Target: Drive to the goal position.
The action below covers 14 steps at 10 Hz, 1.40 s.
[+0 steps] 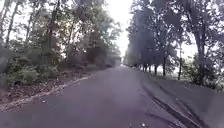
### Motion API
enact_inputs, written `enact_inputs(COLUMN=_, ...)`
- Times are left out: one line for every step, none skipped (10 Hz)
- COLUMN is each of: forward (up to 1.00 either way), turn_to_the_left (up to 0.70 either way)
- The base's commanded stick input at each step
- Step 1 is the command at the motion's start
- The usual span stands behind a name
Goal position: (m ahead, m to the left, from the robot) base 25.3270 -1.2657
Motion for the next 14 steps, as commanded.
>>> enact_inputs(forward=1.00, turn_to_the_left=0.00)
enact_inputs(forward=1.00, turn_to_the_left=0.00)
enact_inputs(forward=1.00, turn_to_the_left=0.00)
enact_inputs(forward=1.00, turn_to_the_left=-0.13)
enact_inputs(forward=1.00, turn_to_the_left=-0.37)
enact_inputs(forward=1.00, turn_to_the_left=-0.40)
enact_inputs(forward=1.00, turn_to_the_left=-0.40)
enact_inputs(forward=1.00, turn_to_the_left=-0.20)
enact_inputs(forward=1.00, turn_to_the_left=0.00)
enact_inputs(forward=1.00, turn_to_the_left=0.00)
enact_inputs(forward=1.00, turn_to_the_left=0.00)
enact_inputs(forward=1.00, turn_to_the_left=0.00)
enact_inputs(forward=1.00, turn_to_the_left=0.00)
enact_inputs(forward=1.00, turn_to_the_left=0.00)
